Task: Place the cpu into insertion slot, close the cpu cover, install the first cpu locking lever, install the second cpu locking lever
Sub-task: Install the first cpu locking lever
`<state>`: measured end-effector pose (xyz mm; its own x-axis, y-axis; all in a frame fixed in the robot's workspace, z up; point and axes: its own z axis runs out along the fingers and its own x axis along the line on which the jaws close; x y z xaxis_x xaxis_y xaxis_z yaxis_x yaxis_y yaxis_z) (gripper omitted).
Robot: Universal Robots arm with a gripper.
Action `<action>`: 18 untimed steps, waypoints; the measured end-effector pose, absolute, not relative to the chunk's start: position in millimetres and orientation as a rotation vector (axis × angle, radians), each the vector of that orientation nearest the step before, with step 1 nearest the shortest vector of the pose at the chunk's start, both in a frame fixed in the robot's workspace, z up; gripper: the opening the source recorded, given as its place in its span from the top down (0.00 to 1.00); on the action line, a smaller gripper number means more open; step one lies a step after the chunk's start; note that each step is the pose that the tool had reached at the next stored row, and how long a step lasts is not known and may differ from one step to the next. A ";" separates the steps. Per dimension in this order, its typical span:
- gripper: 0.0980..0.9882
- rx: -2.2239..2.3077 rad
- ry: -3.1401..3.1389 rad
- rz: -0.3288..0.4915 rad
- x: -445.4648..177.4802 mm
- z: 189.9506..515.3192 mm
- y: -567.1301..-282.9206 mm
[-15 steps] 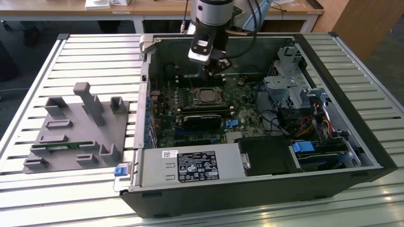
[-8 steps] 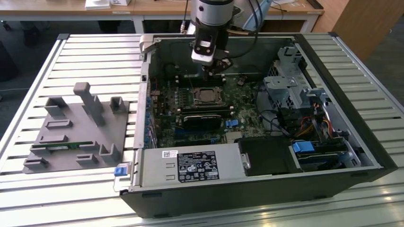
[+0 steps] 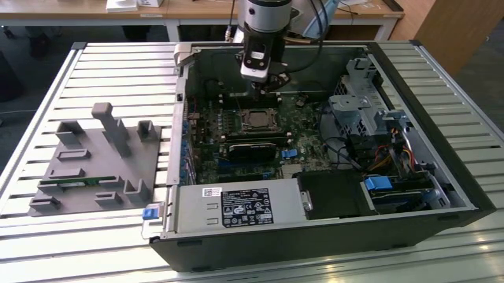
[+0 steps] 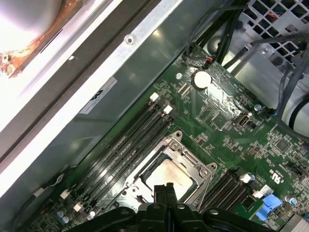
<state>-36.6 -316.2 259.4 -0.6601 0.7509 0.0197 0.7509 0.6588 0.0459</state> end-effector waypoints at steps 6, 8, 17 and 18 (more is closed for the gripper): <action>0.99 1.236 2.887 0.079 -36.6 259.4 -316.2; 0.99 1.208 2.900 0.079 -36.6 259.4 -316.2; 0.99 1.050 2.963 0.078 -36.6 259.4 -316.2; 0.99 1.031 2.970 0.078 -36.6 259.4 -316.2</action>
<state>-36.6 -316.2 259.4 -0.7850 0.6192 0.0197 0.6194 0.7838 0.0459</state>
